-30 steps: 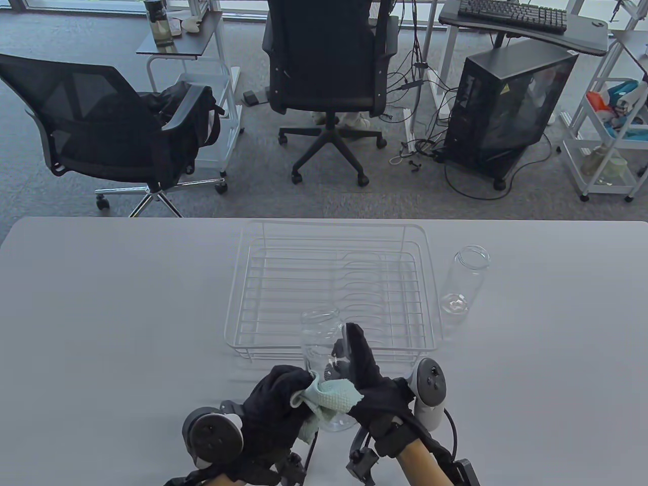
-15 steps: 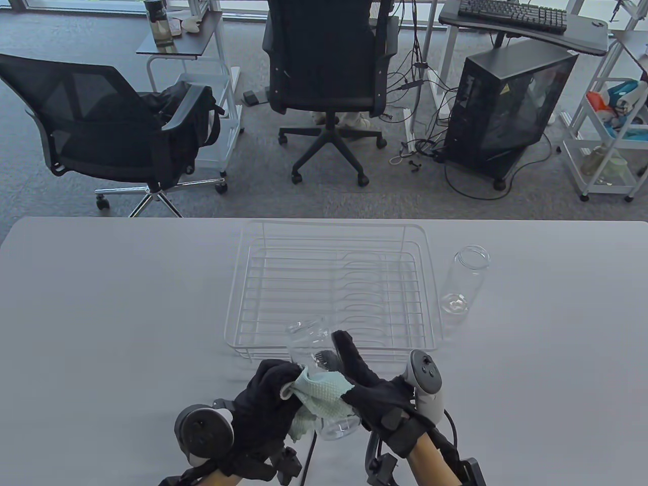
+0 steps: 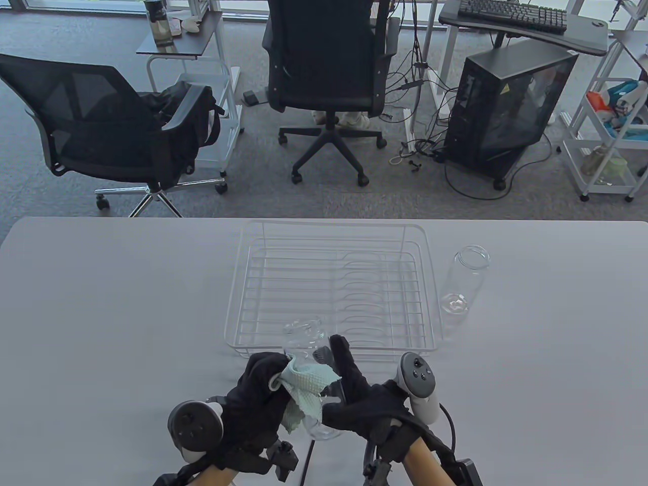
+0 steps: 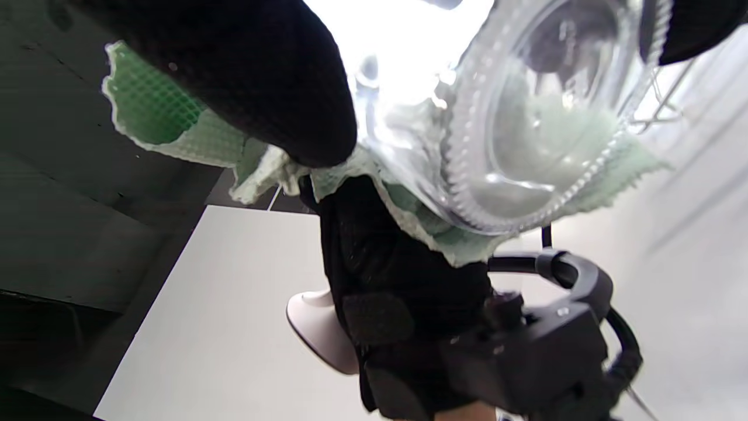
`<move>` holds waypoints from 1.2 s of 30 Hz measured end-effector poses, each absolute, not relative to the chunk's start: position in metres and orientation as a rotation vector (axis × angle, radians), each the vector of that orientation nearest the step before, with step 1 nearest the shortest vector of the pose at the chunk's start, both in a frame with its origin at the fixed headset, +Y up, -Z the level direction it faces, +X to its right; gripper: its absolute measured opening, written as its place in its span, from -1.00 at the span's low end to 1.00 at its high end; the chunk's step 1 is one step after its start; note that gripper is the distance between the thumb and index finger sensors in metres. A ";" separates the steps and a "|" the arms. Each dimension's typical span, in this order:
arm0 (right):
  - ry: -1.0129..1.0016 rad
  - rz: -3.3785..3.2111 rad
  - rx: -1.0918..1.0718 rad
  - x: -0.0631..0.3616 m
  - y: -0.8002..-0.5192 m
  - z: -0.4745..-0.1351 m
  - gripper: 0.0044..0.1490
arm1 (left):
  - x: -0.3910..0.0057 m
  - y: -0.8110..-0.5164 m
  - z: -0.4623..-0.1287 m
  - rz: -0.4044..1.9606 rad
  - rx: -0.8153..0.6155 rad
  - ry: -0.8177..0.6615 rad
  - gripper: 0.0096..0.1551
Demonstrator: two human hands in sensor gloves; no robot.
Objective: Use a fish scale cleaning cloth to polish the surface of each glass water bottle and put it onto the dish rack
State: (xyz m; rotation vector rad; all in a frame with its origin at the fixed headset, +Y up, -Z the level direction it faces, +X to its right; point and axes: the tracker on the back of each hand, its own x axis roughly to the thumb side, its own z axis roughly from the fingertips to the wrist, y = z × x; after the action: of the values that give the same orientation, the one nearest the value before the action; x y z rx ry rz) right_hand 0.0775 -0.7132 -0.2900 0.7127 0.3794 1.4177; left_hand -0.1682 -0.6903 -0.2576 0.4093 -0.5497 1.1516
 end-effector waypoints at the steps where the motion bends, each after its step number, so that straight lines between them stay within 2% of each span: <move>1: 0.335 1.429 0.707 0.078 -0.713 -0.290 0.34 | -0.167 -0.690 -0.257 1.148 0.410 -0.558 -0.52; 7: 0.041 1.439 0.669 0.084 -0.707 -0.290 0.40 | -0.157 -0.690 -0.251 1.089 0.398 -0.619 -0.53; 11: -0.049 1.440 0.672 0.086 -0.701 -0.288 0.37 | -0.154 -0.690 -0.250 1.096 0.399 -0.621 -0.53; 14: -0.037 1.487 0.723 0.084 -0.696 -0.288 0.33 | -0.155 -0.690 -0.249 1.108 0.428 -0.617 -0.53; 23: 0.192 1.502 0.738 0.082 -0.705 -0.291 0.32 | -0.154 -0.690 -0.249 1.083 0.466 -0.625 -0.55; 30: 0.147 1.484 0.722 0.082 -0.704 -0.292 0.32 | -0.155 -0.688 -0.250 1.082 0.454 -0.631 -0.56; 36: -0.068 1.566 0.686 0.085 -0.690 -0.288 0.31 | -0.162 -0.683 -0.256 1.101 0.413 -0.647 -0.55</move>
State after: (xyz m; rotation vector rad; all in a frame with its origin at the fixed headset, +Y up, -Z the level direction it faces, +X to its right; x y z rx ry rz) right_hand 0.0849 -0.6902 -0.2877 0.6856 -0.0677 1.5664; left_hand -0.1620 -0.6833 -0.2560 0.4134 -0.6468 1.1010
